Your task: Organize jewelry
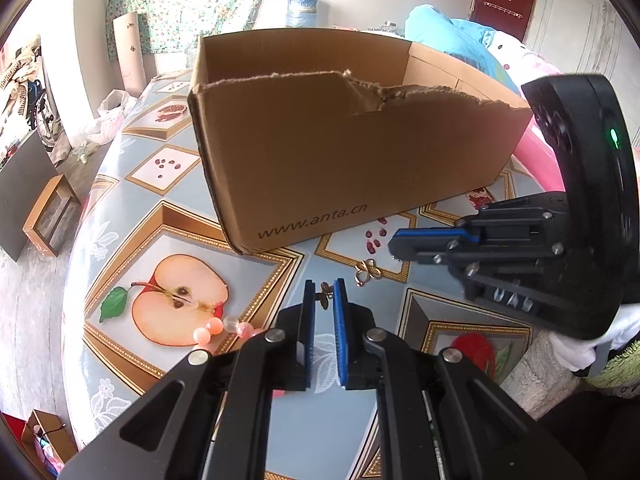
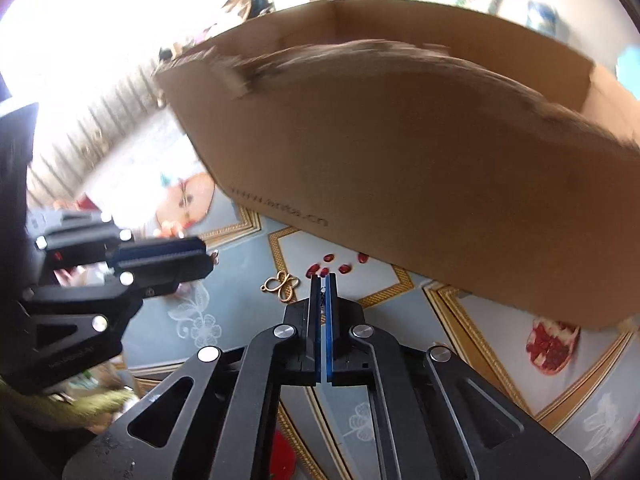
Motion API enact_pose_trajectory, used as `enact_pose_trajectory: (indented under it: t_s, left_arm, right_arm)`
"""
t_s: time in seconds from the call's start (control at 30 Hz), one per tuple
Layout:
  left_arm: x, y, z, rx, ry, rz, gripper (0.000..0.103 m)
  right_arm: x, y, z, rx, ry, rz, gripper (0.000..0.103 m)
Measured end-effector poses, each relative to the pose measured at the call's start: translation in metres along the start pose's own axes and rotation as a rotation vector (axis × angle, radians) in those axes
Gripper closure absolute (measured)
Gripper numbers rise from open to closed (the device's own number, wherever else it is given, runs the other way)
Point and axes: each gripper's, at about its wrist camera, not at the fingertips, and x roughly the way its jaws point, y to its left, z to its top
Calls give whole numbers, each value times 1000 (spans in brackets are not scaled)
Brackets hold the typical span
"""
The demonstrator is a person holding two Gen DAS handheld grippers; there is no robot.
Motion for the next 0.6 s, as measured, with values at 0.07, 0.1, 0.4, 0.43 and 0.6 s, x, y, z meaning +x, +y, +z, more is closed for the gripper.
enact_pose_trajectory:
  t_s: [0.07,0.1,0.4,0.43,0.6]
  left_arm:
    - [-2,-2,0,4,-6,0,95]
    - [-3,-2,0,5,-8,0,95]
    - [-13,-17,1,28,-35,0,95]
    - [-14,-18,1,31,-39,2,95]
    - [-32,-22,13,29,-90,-19,95]
  right_arm:
    - [-8,-10,0,48,-14,38,103]
    - [-14,-15,-1,68,-24,55,103]
    - [-50,-34,-4,144,-98,123,103]
    - [-55,-35,-3,149,-108,134,103]
    - [-87,-35,4,145,-175,170,103]
